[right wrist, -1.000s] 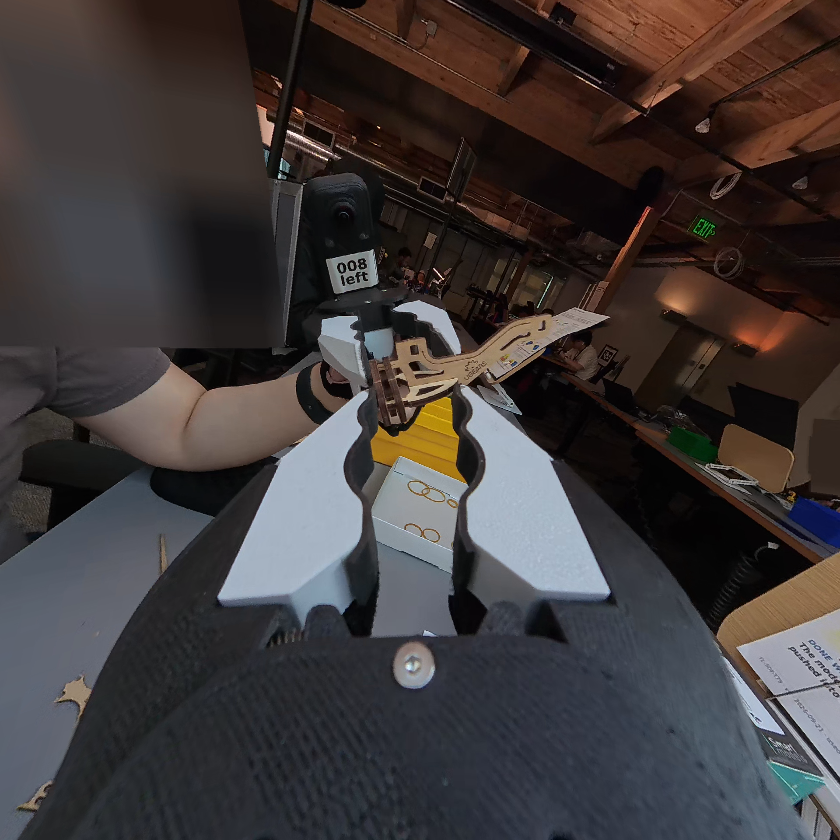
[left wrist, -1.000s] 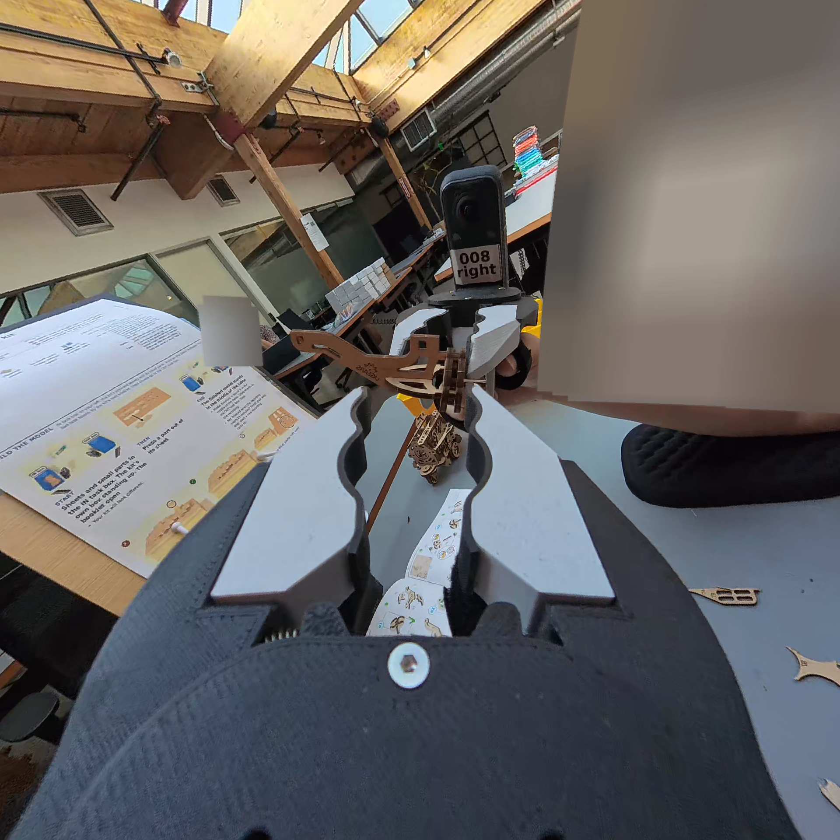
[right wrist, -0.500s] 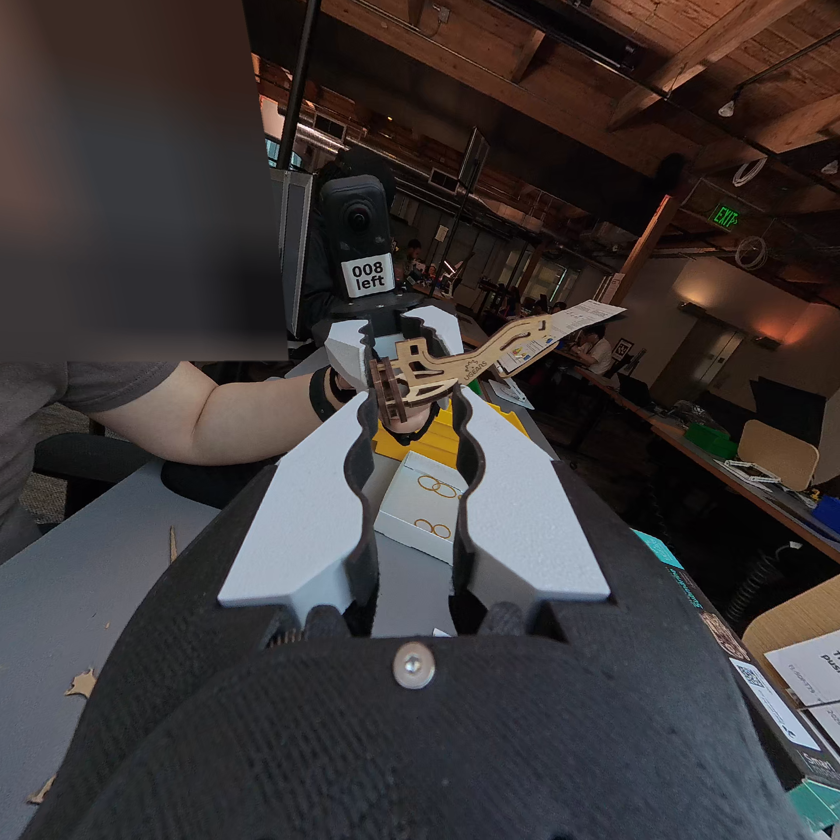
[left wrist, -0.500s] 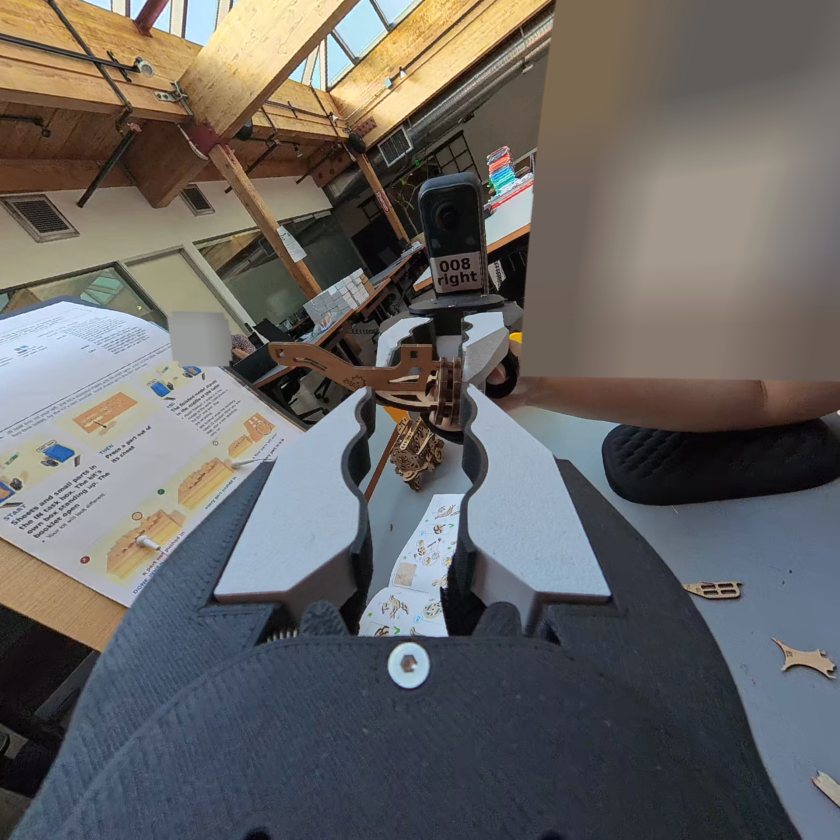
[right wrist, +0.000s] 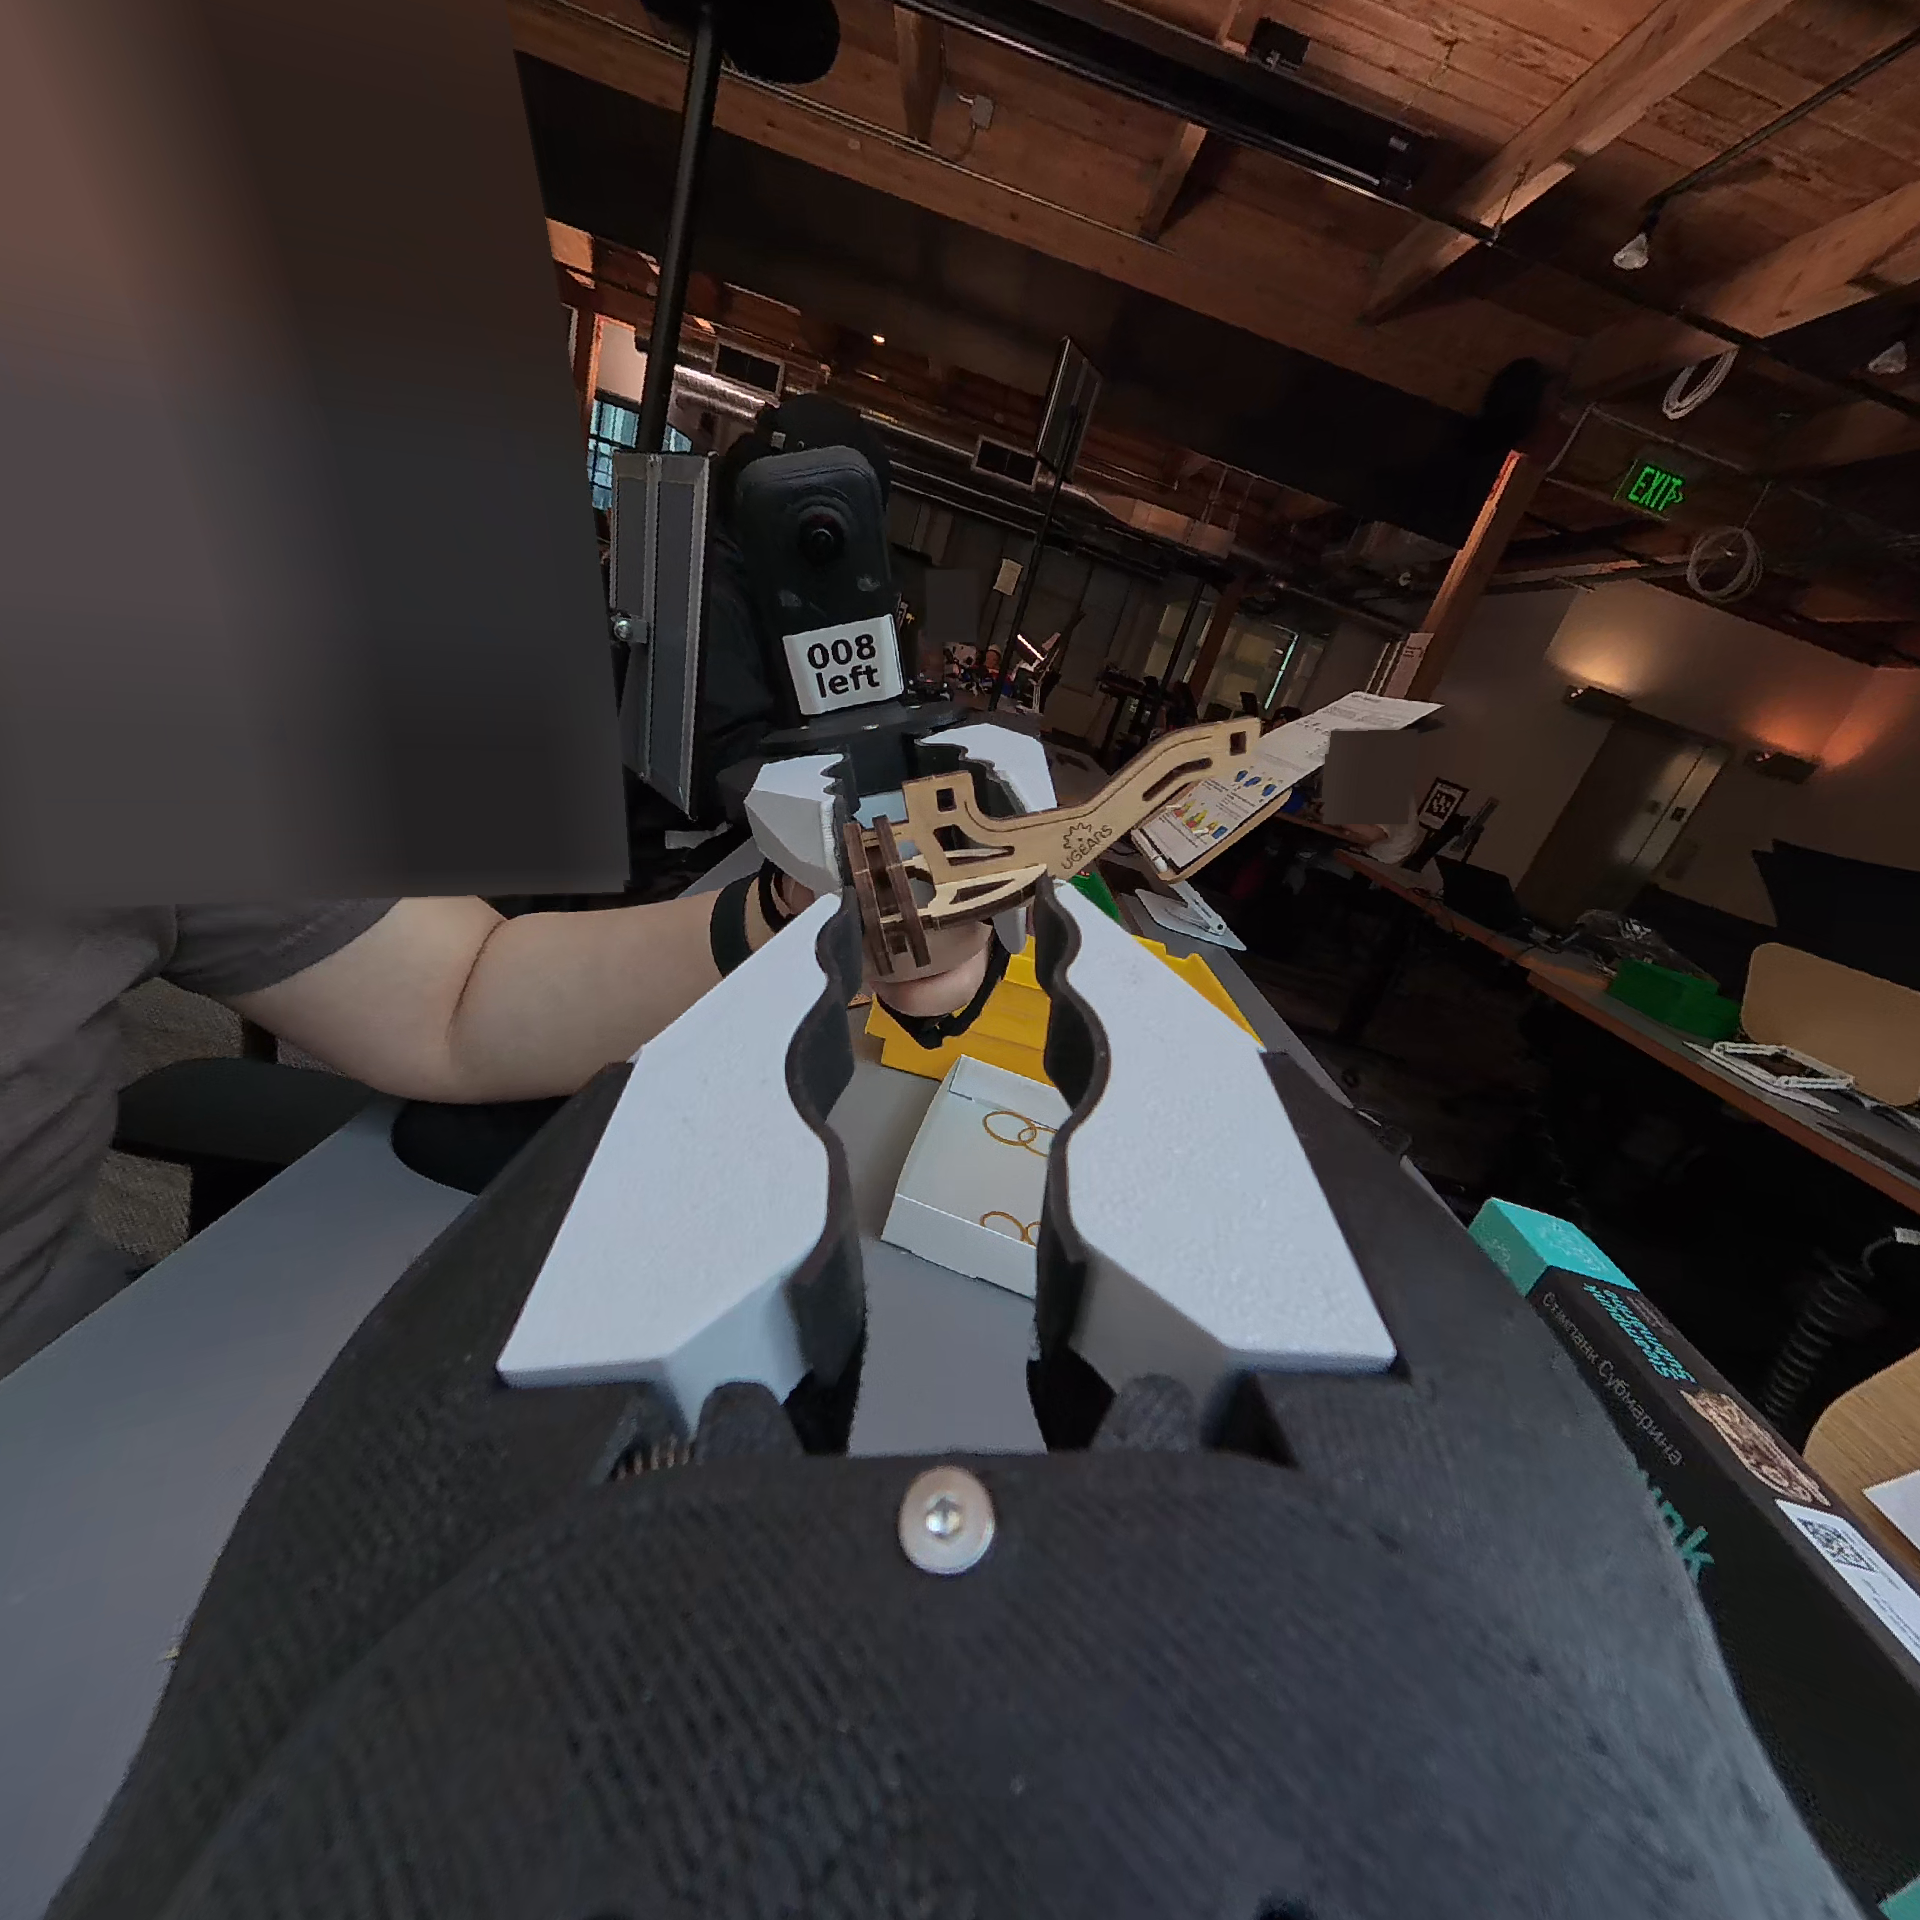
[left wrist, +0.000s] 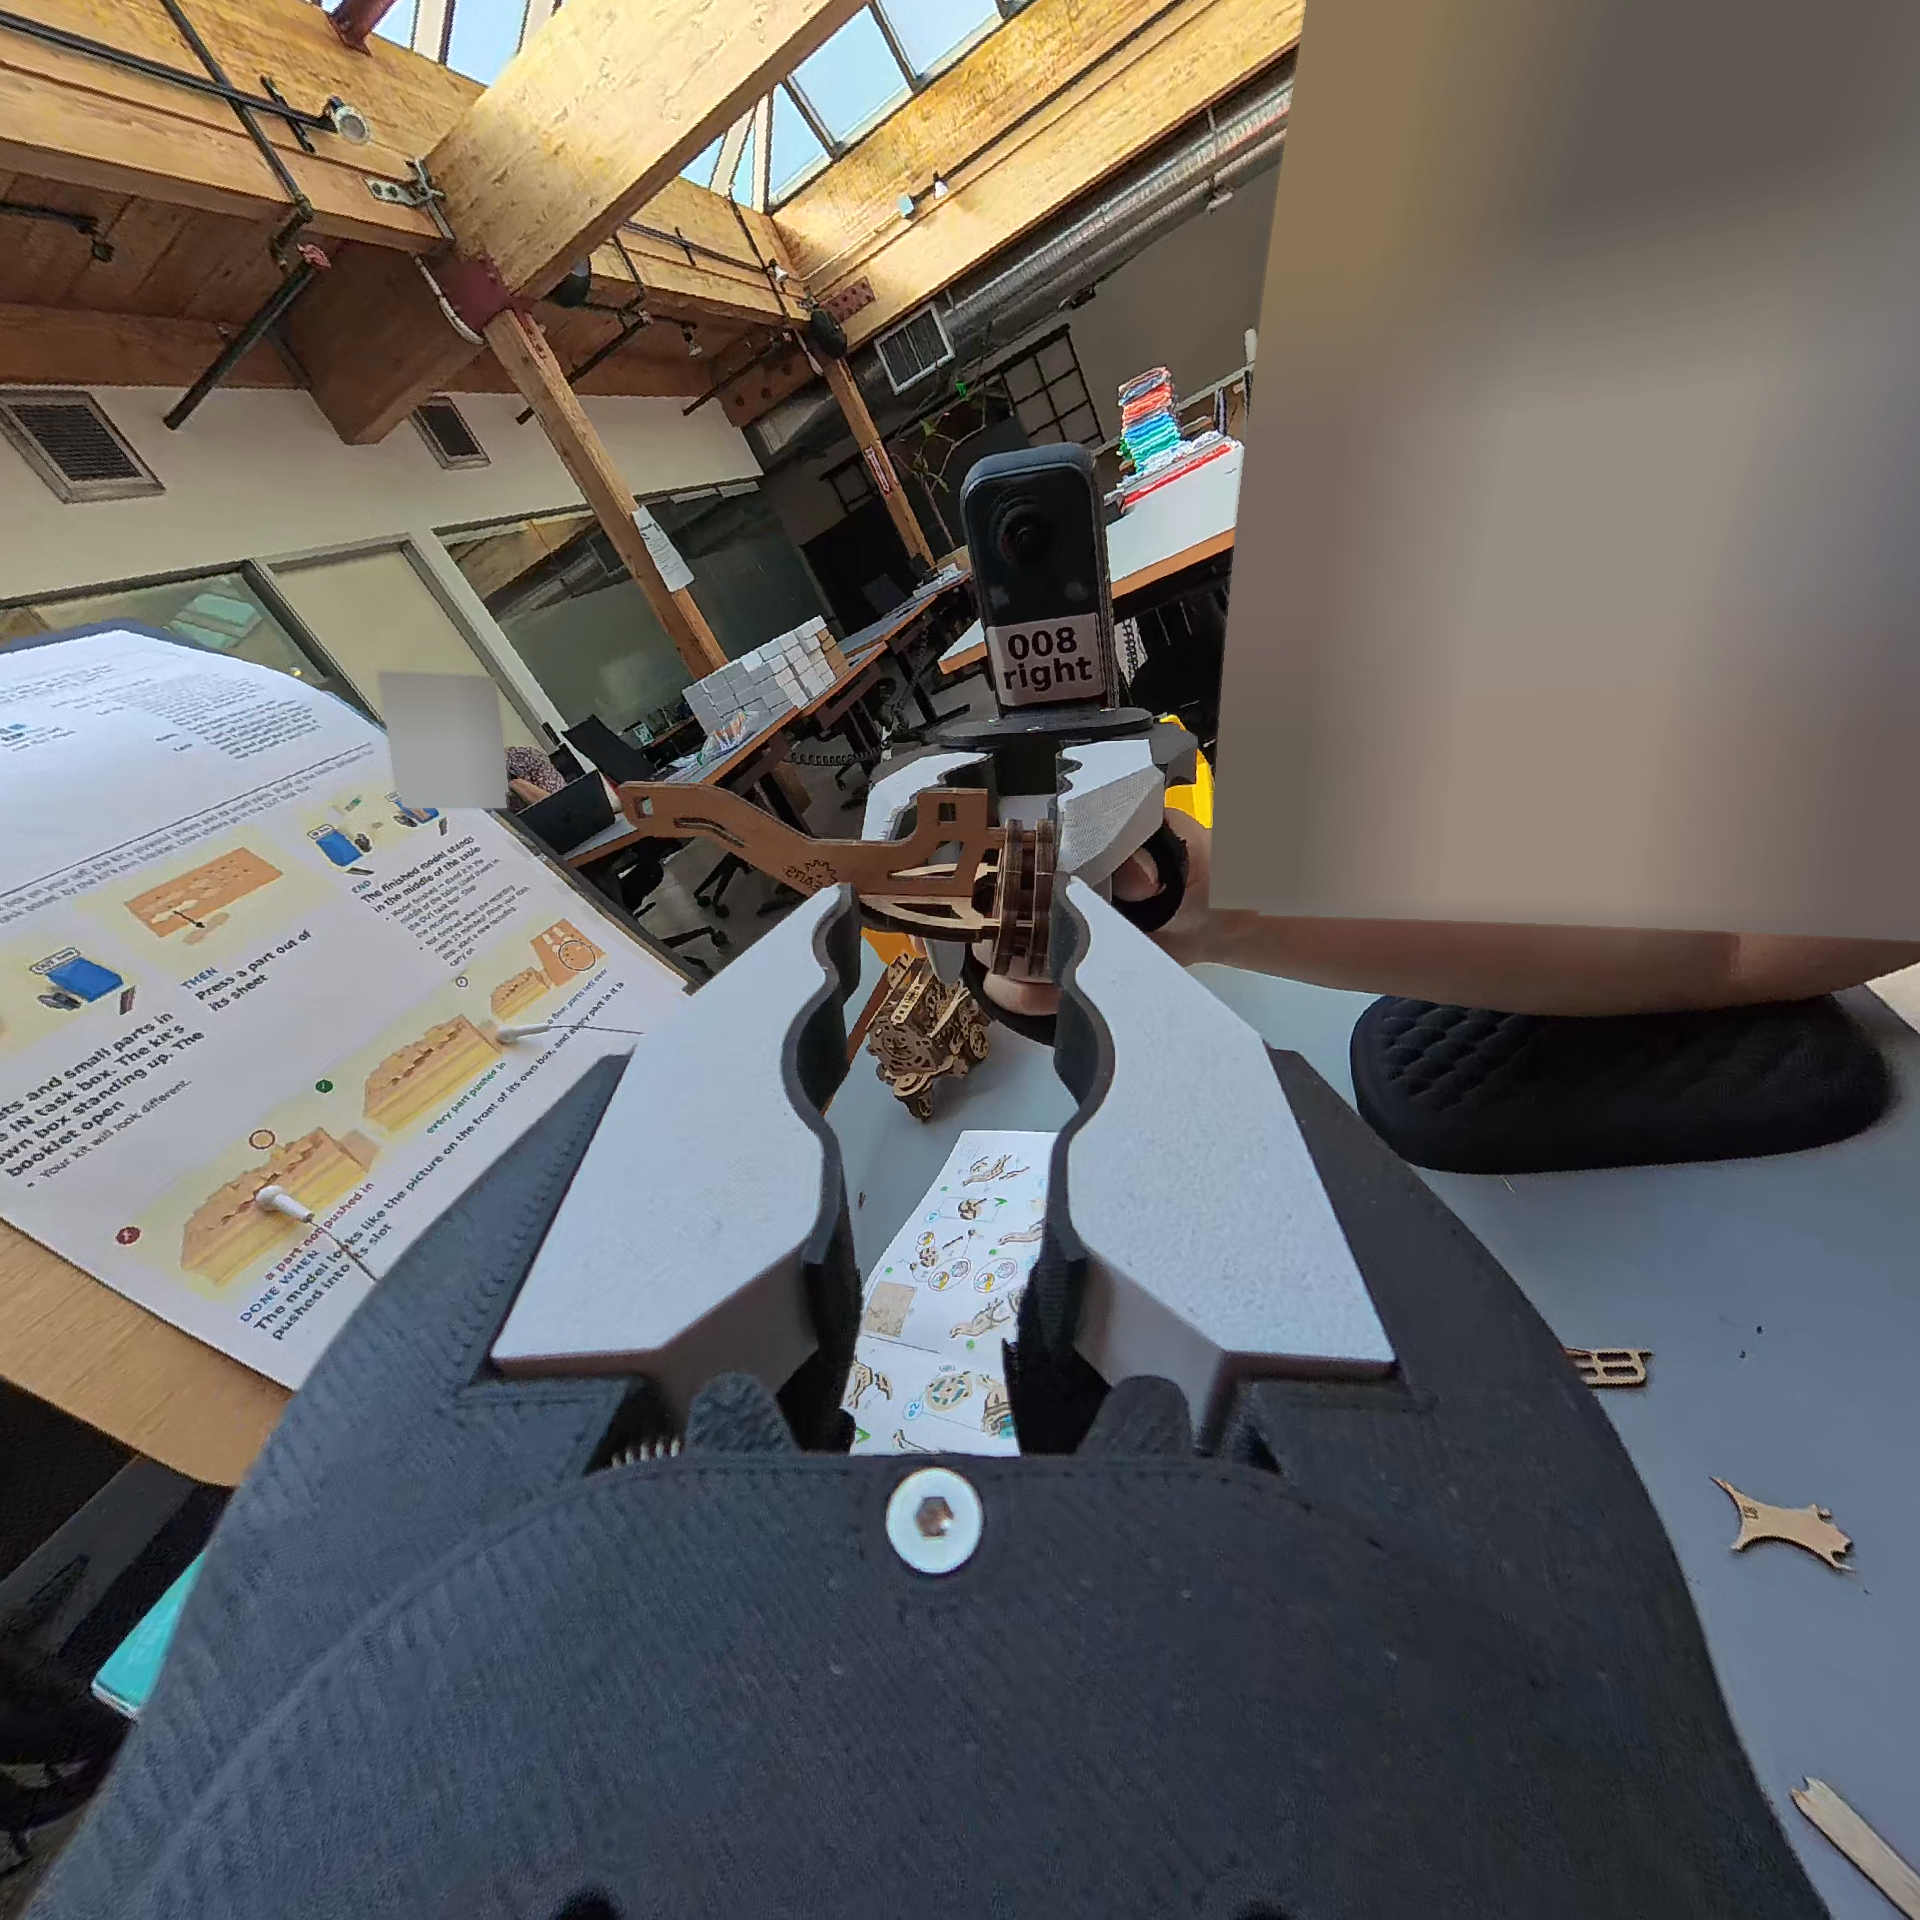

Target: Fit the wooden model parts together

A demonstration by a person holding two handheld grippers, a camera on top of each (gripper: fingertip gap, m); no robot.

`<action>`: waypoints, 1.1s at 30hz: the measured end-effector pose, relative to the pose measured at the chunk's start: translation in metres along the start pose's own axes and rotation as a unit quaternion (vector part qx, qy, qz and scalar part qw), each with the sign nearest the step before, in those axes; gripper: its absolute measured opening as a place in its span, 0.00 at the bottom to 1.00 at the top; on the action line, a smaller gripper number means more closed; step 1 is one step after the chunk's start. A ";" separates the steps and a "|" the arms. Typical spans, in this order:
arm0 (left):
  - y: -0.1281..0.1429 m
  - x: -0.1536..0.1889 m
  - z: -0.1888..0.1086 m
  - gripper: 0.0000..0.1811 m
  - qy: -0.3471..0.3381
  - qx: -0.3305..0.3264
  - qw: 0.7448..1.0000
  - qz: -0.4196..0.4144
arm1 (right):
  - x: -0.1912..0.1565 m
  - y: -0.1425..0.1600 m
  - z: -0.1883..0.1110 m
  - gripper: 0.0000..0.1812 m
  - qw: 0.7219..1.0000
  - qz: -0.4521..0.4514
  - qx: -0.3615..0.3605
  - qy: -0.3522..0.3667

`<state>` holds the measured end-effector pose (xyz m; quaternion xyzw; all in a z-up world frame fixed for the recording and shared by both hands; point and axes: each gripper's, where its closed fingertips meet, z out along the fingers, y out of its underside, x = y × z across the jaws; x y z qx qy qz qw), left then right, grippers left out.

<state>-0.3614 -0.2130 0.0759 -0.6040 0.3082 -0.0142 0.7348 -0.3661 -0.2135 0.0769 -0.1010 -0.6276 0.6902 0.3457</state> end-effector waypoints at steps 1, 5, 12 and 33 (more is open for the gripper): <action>0.003 0.001 0.000 0.19 0.000 0.000 1.000 -0.010 | 0.000 0.003 -0.001 0.18 1.000 0.009 -0.001 0.003; 0.029 0.020 0.002 0.19 0.009 -0.022 0.996 -0.084 | -0.012 0.028 -0.011 0.17 0.996 0.086 0.002 0.020; 0.097 0.083 -0.013 0.20 0.022 -0.075 0.984 -0.161 | -0.067 0.106 -0.025 0.17 0.978 0.201 -0.042 0.031; 0.184 0.117 -0.034 0.19 0.096 -0.213 0.952 -0.196 | -0.092 0.200 -0.030 0.17 0.938 0.227 -0.260 -0.031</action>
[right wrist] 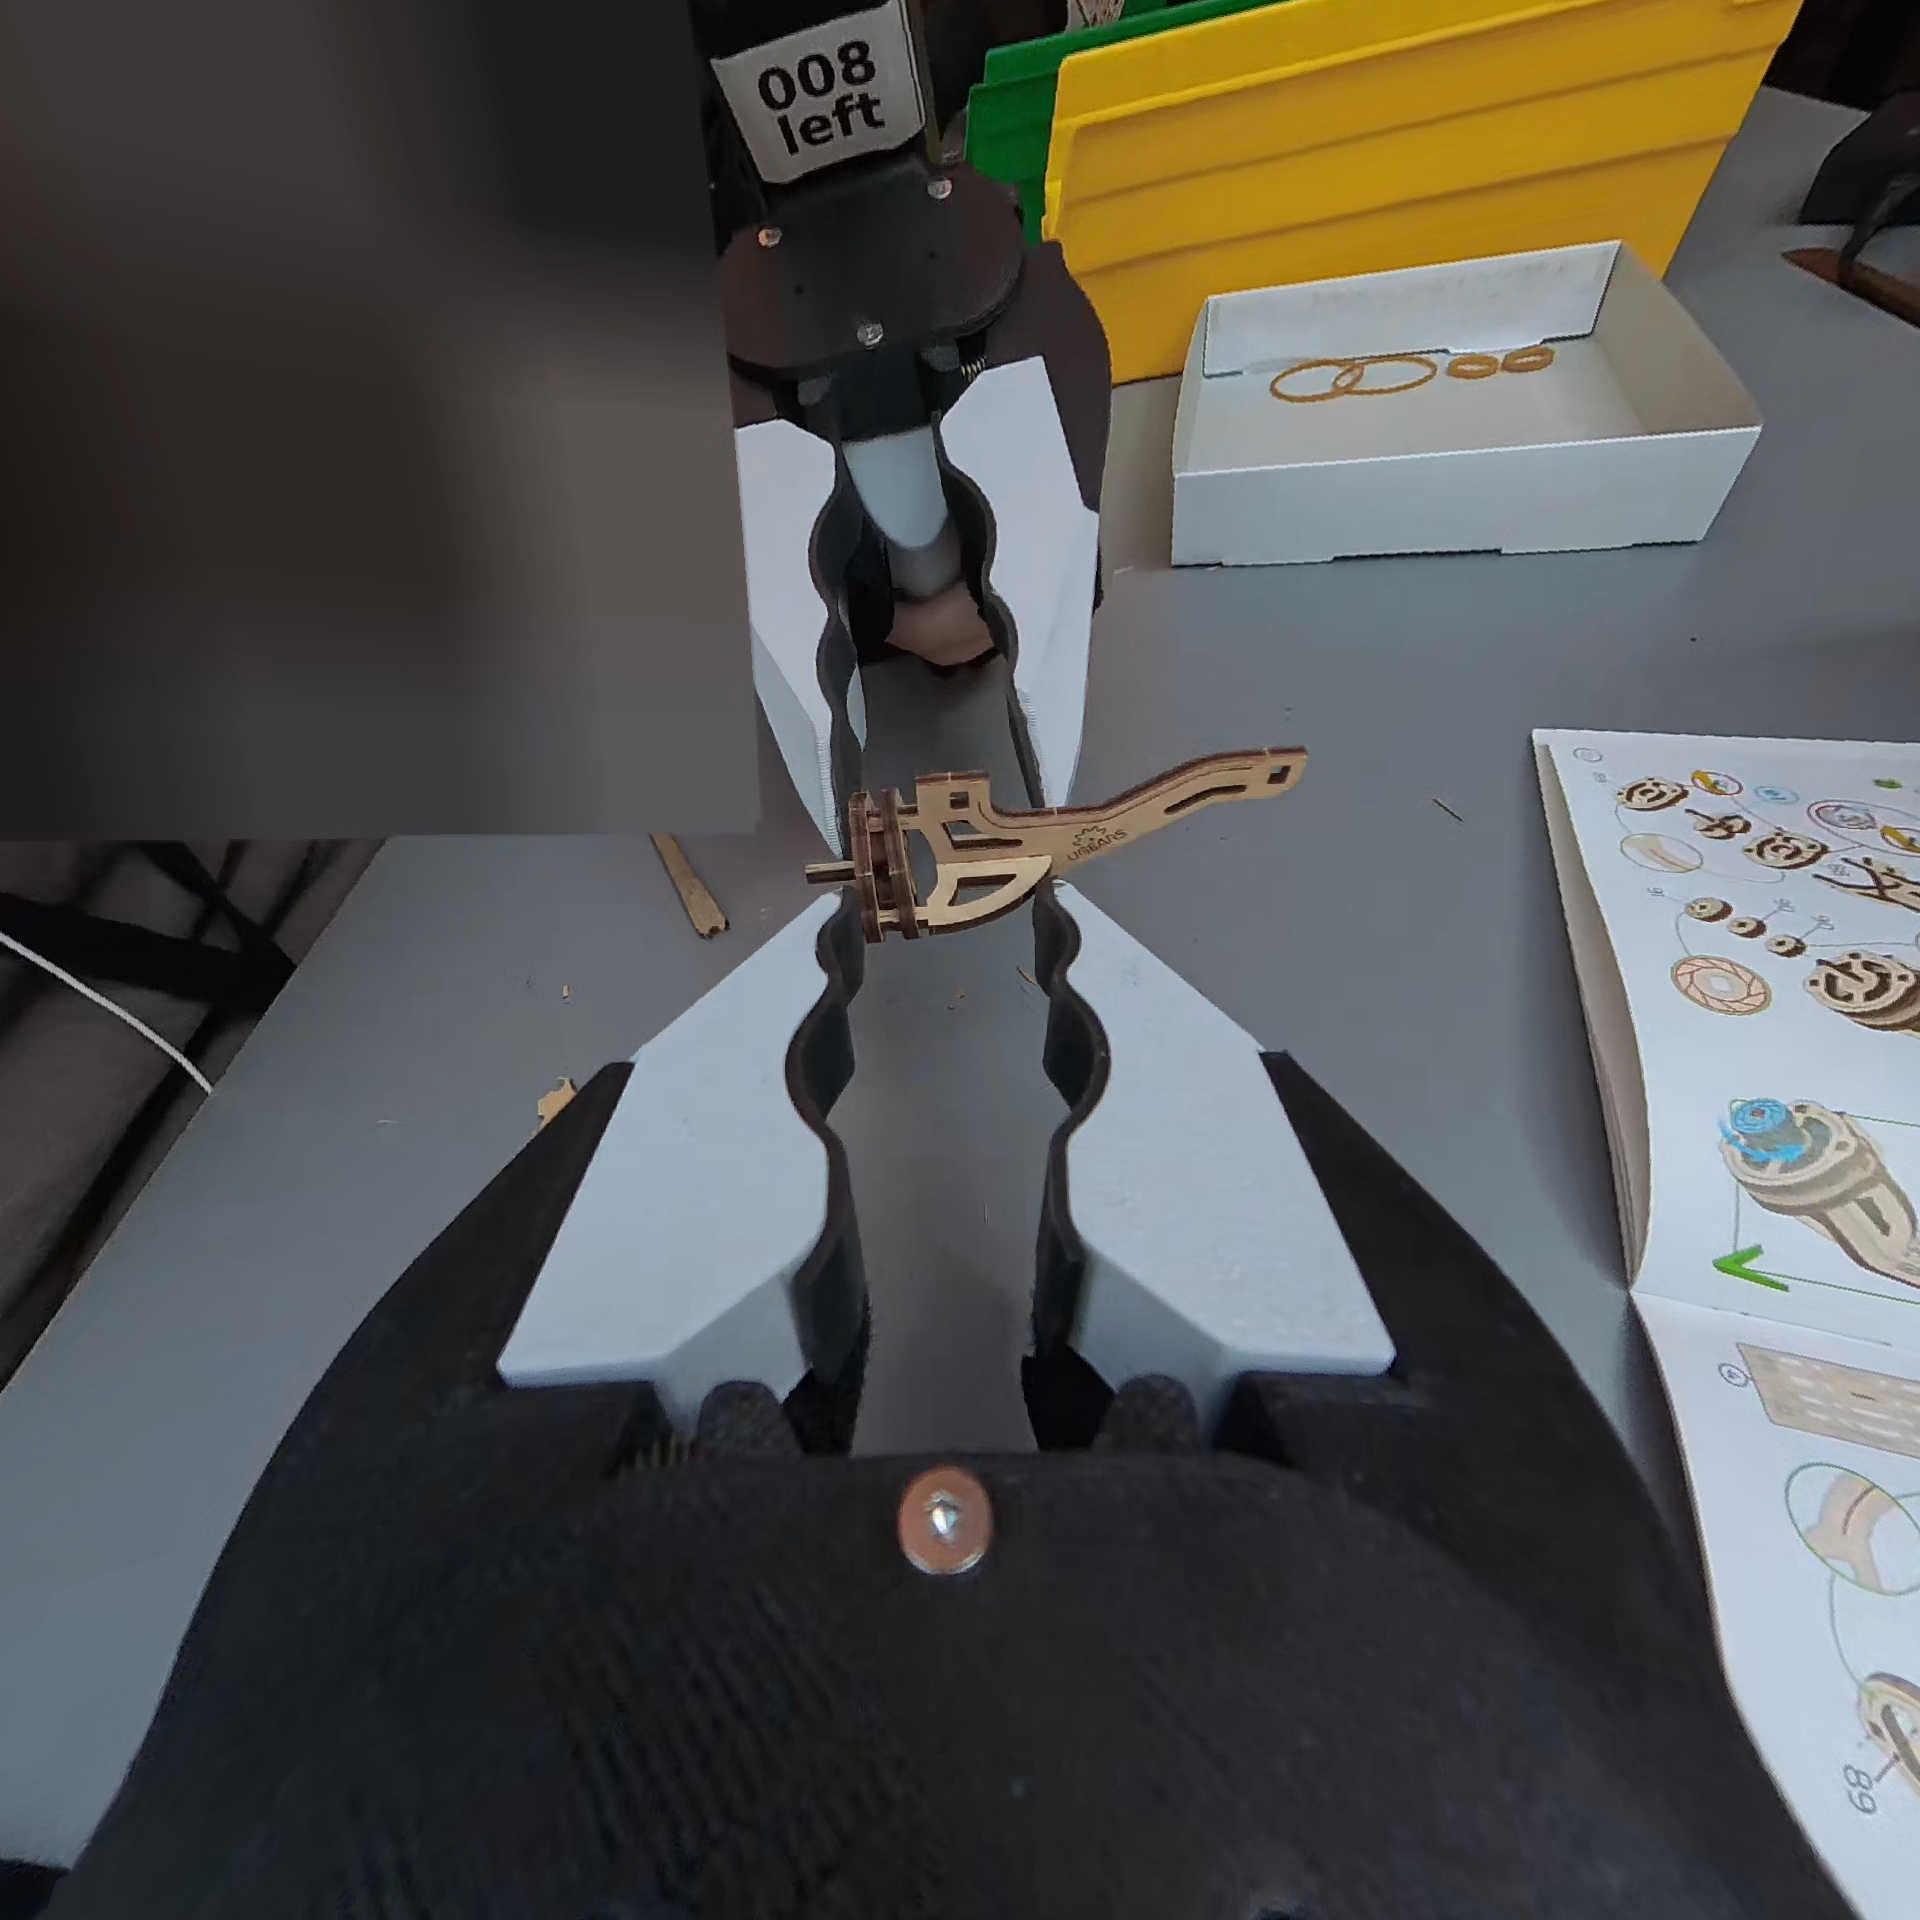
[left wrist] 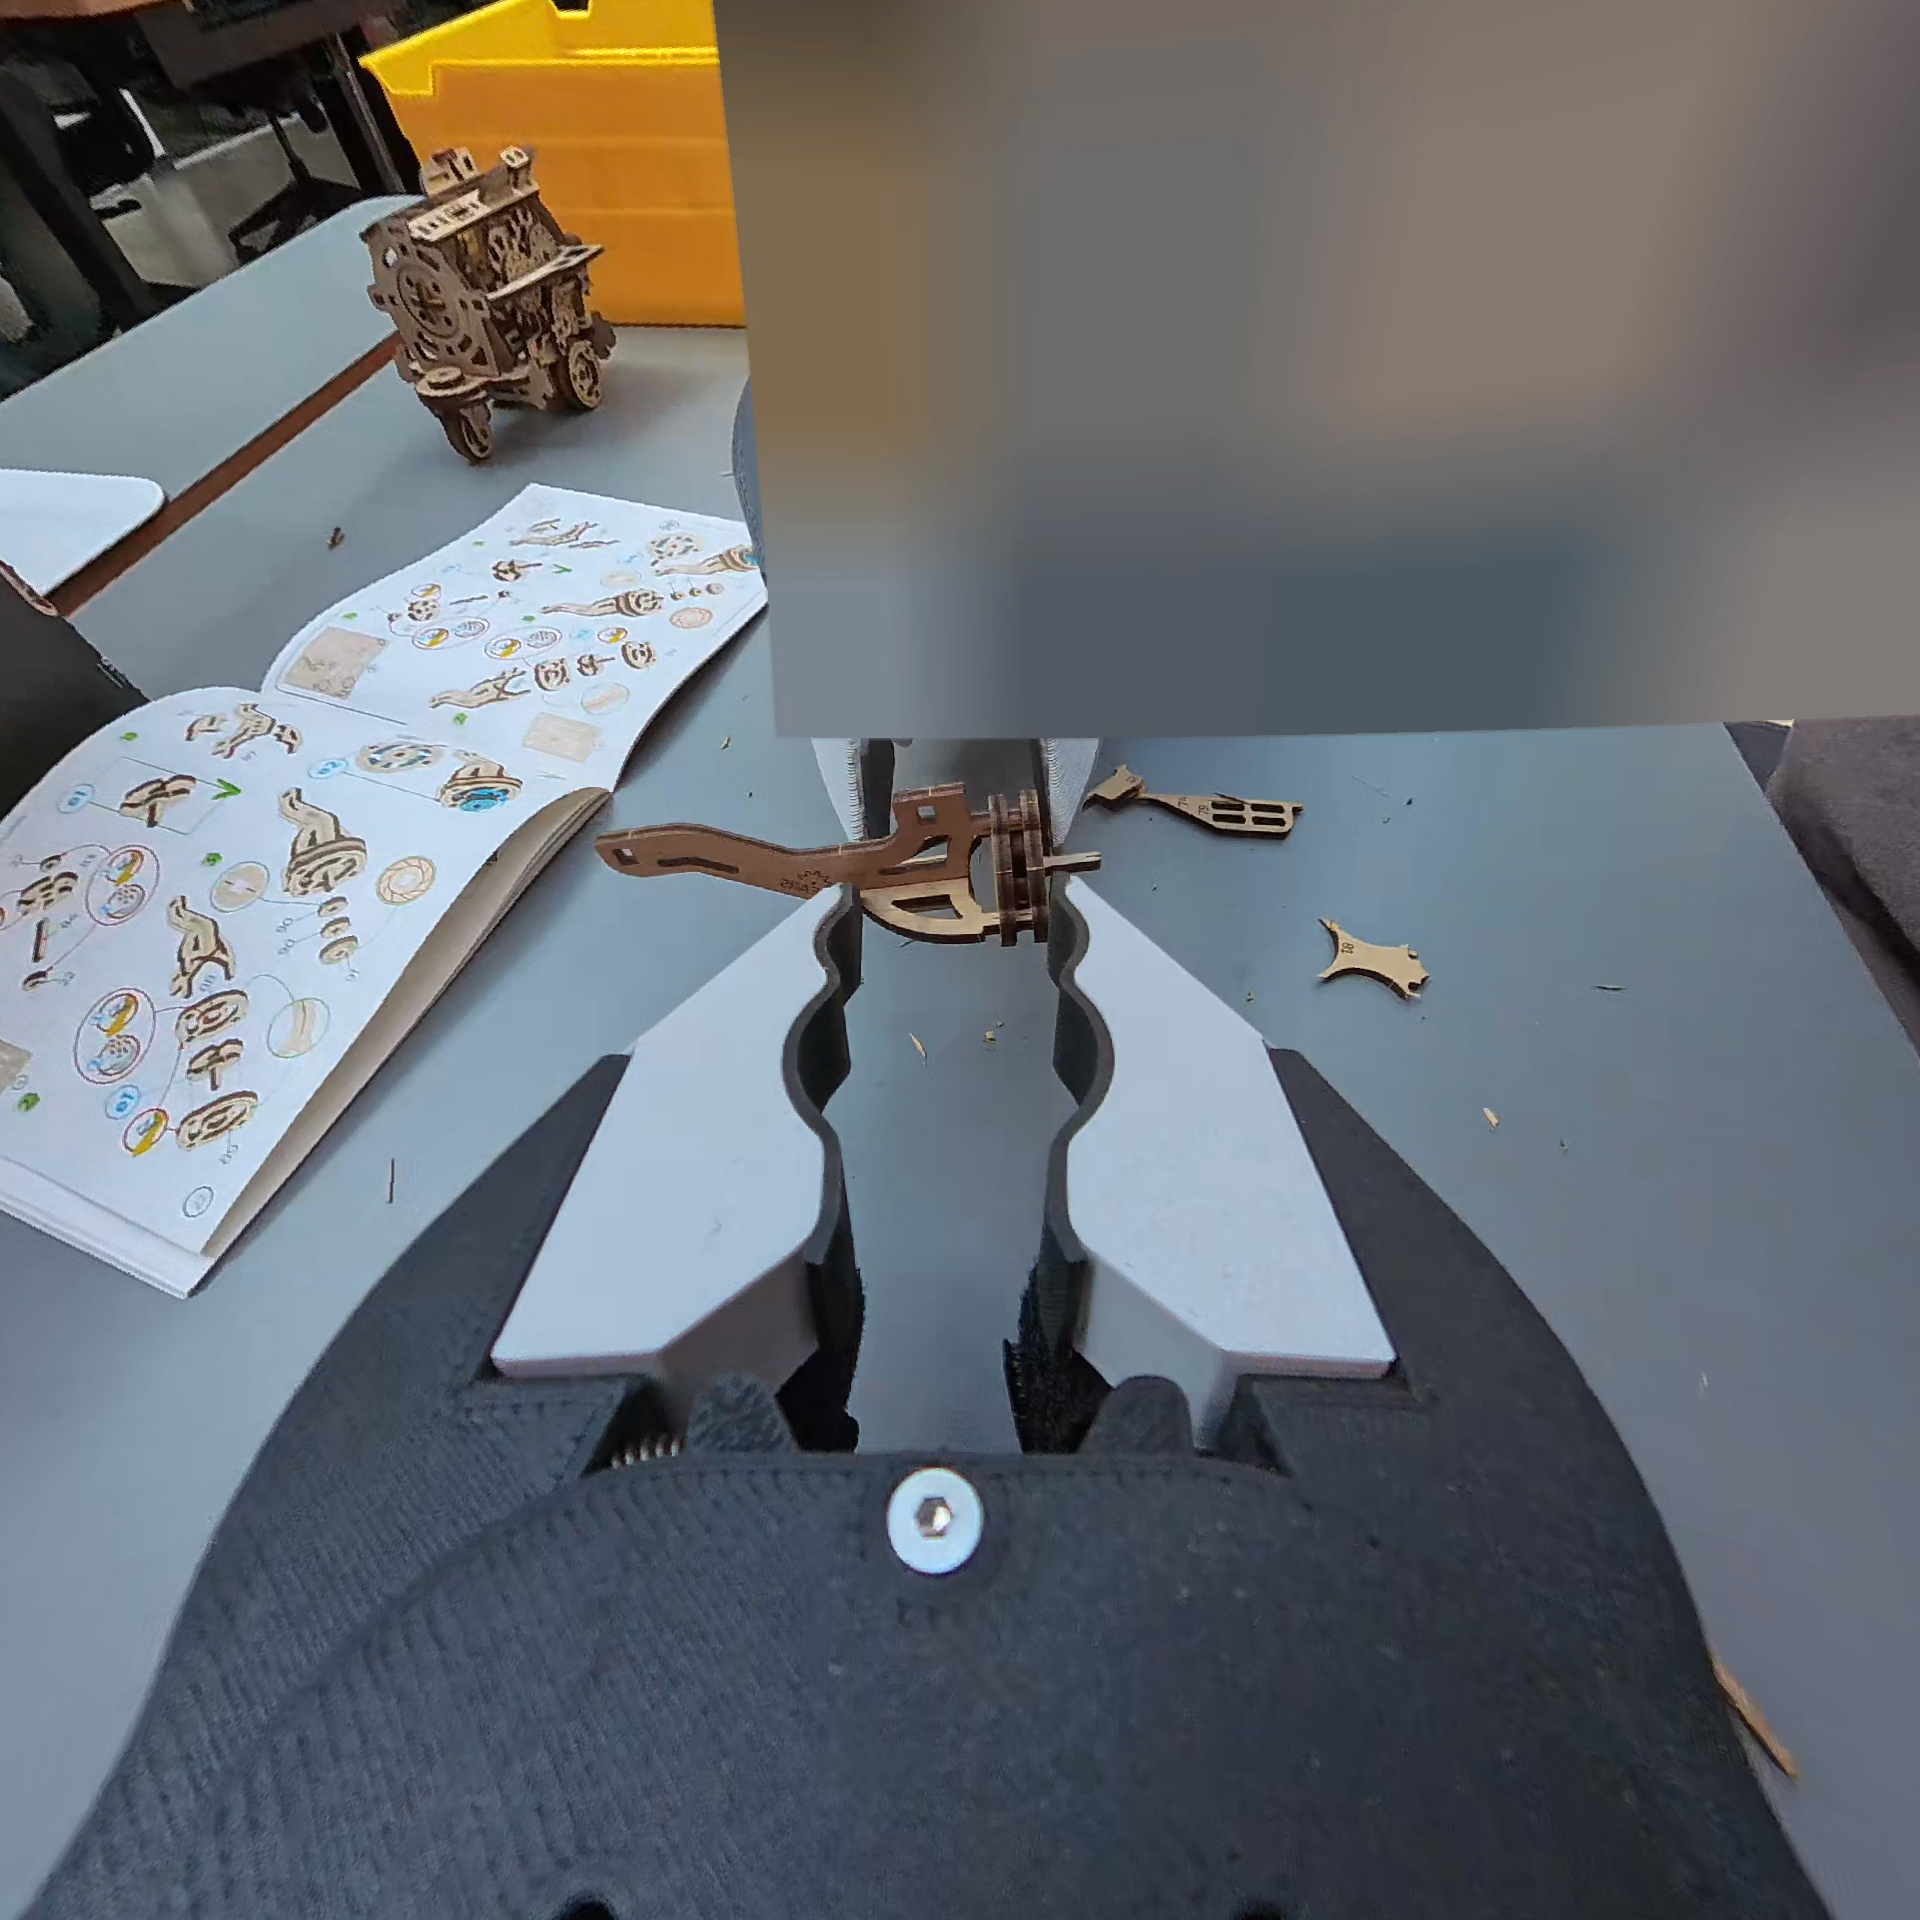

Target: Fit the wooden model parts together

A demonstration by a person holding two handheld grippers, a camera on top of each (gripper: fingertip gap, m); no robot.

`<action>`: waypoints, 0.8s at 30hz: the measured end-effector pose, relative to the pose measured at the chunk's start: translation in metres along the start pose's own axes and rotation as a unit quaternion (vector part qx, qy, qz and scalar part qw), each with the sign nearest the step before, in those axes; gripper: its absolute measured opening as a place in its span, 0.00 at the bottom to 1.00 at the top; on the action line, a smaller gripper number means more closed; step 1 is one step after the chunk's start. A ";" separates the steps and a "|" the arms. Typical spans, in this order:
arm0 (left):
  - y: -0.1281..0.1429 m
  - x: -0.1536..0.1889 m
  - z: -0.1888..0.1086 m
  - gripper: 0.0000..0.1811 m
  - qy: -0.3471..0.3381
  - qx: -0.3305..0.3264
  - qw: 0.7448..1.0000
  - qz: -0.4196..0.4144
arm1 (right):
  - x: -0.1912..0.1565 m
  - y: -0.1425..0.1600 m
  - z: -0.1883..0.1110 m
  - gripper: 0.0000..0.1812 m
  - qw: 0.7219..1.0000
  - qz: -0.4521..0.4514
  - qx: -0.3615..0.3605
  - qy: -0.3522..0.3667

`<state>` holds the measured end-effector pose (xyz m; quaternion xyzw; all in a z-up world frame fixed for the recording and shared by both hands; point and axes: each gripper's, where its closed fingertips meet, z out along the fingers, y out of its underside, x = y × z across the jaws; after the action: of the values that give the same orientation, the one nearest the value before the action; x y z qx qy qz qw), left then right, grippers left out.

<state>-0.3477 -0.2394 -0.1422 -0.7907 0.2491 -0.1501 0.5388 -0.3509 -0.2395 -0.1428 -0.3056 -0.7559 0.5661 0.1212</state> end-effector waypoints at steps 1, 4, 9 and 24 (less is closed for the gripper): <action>0.004 -0.001 0.002 0.18 -0.002 -0.011 1.000 0.001 | 0.001 0.004 0.001 0.17 1.000 0.000 -0.015 0.001; 0.016 -0.002 0.007 0.18 -0.002 -0.045 0.999 0.001 | 0.006 0.019 0.005 0.17 0.998 0.004 -0.068 0.008; 0.025 0.000 0.011 0.18 0.007 -0.076 0.997 -0.006 | 0.006 0.033 0.008 0.17 0.993 -0.012 -0.116 0.014; 0.041 -0.002 0.014 0.16 -0.007 -0.127 0.992 -0.009 | 0.010 0.044 0.008 0.15 0.987 -0.026 -0.152 0.043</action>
<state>-0.3519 -0.2392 -0.1855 -0.8557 0.2554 -0.1166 0.4347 -0.3486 -0.2325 -0.1885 -0.3249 -0.8350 0.4275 0.1206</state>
